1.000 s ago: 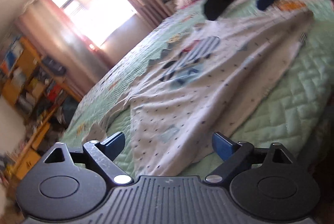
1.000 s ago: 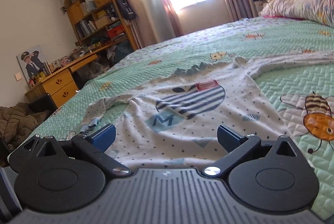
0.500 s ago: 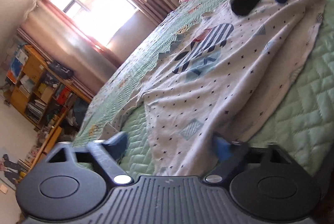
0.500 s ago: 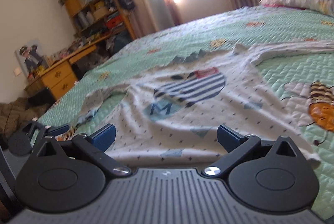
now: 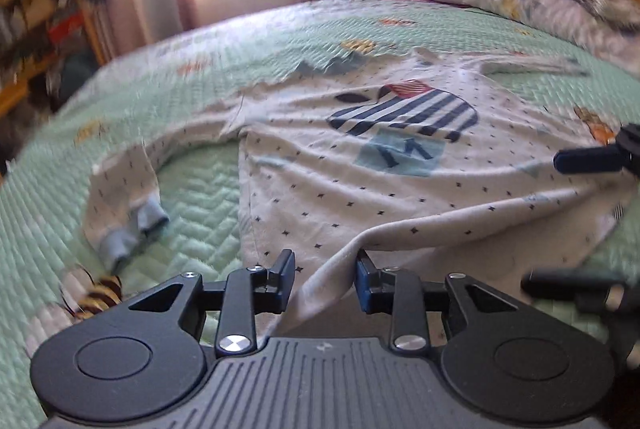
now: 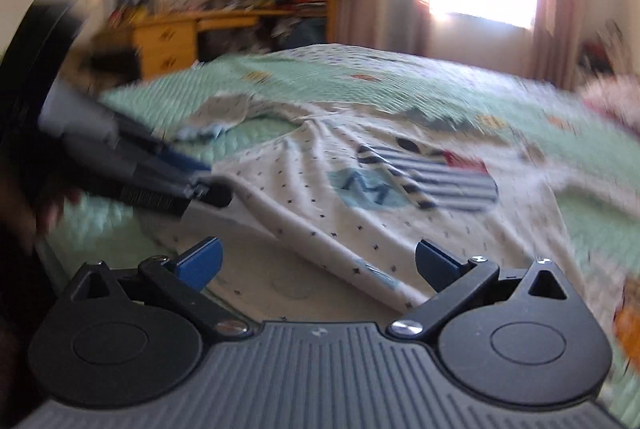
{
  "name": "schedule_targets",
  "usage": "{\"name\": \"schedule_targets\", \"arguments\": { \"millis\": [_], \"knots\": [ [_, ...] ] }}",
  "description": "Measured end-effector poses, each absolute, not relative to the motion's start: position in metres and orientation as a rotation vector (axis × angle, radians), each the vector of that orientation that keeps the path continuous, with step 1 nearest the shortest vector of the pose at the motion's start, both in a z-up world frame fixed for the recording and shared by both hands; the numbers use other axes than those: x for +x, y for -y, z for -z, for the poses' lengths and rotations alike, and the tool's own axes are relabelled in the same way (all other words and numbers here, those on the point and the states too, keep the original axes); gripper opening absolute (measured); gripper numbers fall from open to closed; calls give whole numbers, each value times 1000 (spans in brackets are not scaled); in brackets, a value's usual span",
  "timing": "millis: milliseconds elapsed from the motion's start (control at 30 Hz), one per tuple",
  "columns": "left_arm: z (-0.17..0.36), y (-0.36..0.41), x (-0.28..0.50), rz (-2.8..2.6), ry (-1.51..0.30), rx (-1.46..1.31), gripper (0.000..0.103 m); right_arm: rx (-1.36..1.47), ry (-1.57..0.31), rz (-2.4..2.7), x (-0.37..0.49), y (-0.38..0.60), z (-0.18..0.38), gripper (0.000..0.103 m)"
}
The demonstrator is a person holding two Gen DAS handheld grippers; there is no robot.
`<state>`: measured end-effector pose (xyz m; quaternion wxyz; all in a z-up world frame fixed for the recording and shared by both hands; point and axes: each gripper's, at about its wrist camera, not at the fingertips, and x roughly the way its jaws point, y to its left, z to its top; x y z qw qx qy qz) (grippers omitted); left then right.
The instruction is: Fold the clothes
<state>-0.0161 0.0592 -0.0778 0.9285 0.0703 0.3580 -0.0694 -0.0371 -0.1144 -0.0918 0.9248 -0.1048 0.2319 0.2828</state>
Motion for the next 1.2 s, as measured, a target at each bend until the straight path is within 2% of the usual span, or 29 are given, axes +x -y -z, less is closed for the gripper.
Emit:
{"name": "schedule_targets", "arguments": {
  "millis": [100,167,267,367,533,633,733,800,900,1033,1133,1200],
  "knots": [
    [78,-69,-8,99,-743,71,50,-355,-456,-584,-28,103,95,102],
    [77,-72,-5,75,-738,51,63,-403,-454,-557,-16,103,96,102],
    [77,-77,-3,42,-740,13,76,-376,-463,-514,7,113,94,102],
    [79,-83,-1,15,-747,-42,84,-259,-486,-454,34,130,90,102],
    [82,-86,0,-29,-760,-67,86,44,-582,-299,74,170,94,102],
    [82,-85,2,-30,-761,-64,87,120,-542,-421,51,179,86,100],
    [77,-86,3,-39,-745,-76,88,-25,-459,-613,9,160,84,100],
    [74,-88,1,-43,-737,-103,89,-6,-517,-740,0,156,89,89],
    [72,-90,1,-58,-742,-113,90,97,-655,-919,-1,152,98,80],
    [75,-96,0,-126,-754,-113,93,147,-729,-860,29,157,110,76],
    [79,-102,0,-155,-774,-133,95,337,-641,-736,58,181,105,78],
    [80,-102,-2,-160,-779,-125,95,427,-646,-707,71,191,102,79]
  ]
}}
